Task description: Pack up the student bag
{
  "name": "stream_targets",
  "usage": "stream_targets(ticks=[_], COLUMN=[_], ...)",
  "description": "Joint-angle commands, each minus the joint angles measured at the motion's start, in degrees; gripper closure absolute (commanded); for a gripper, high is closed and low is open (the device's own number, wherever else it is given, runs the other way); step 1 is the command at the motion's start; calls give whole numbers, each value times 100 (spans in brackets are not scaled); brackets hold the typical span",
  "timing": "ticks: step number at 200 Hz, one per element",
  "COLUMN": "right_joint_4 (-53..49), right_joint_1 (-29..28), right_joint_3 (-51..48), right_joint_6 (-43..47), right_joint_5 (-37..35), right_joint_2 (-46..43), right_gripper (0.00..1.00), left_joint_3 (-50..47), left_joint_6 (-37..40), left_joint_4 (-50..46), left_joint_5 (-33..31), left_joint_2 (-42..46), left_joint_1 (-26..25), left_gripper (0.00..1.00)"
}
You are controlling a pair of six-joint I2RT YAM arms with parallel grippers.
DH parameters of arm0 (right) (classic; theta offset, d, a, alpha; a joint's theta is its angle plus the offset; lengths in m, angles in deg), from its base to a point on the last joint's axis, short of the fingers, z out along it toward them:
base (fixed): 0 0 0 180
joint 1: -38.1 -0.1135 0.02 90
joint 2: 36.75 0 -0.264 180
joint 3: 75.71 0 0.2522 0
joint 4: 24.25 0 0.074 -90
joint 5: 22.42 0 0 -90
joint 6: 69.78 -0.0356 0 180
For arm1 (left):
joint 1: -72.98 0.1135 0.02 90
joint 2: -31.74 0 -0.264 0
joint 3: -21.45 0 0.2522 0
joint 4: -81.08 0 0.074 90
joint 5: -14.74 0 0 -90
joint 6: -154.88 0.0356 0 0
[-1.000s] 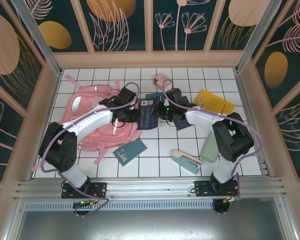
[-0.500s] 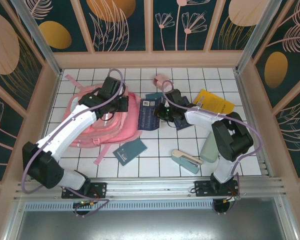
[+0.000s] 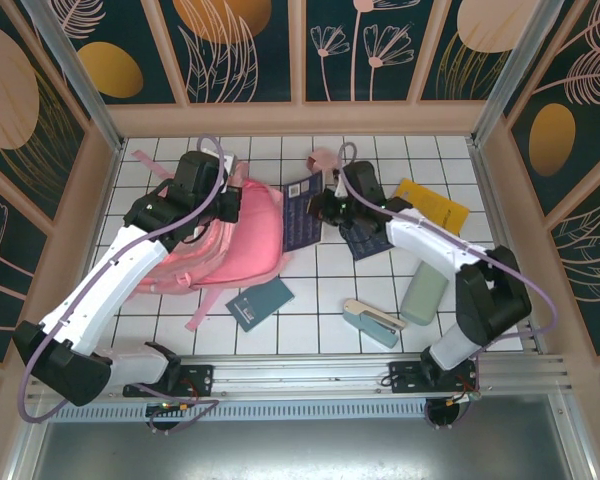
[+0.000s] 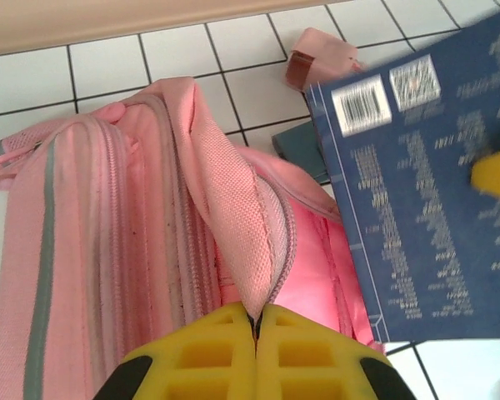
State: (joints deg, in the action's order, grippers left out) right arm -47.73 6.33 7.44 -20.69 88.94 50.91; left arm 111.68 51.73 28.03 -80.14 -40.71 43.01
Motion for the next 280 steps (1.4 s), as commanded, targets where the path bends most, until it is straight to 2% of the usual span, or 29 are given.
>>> stream_targets(ticks=[1,21,63,83,107,133,170,212,220,237,280], right_joint_4=[-17,255,499,718,989,1078,645,640,682,594,605], right_joint_1=[-15,-185,-614,-761,-911,-1057,-1341,-1594,-1622,-1609,-1509], right_joint_3=[285,344,686,846,1184,2016,3497,4400,4530,4698,4144], right_joint_6=[-301,-675,-1375,-1759,-2158,-2362,-2306,-2561,-2541,-2457,-1680], right_joint_5=[686,917,852,726,361,233,163,39,52,43,-173], right_joint_2=[-60,170,943,1302,1787,2589,3753,4614,4720,4797,4115], right_gripper=[100,100,100,100,100,100,100,100,91,64,36], left_joint_3=[111,259,545,643,625,622,702,637,650,614,419], left_joint_6=[269,217,130,34,-17,-34,-74,-178,-196,-197,-256], left_joint_4=[786,803,795,790,887,937,940,1149,1168,1208,1251], left_joint_5=[448,529,375,380,753,897,819,696,676,589,304], left_joint_2=[380,373,390,372,380,389,360,306,291,285,365], left_joint_1=[-4,-2,-8,-8,-8,-8,2,44,56,87,233], left_gripper=[100,100,100,100,100,100,100,100,100,100,100])
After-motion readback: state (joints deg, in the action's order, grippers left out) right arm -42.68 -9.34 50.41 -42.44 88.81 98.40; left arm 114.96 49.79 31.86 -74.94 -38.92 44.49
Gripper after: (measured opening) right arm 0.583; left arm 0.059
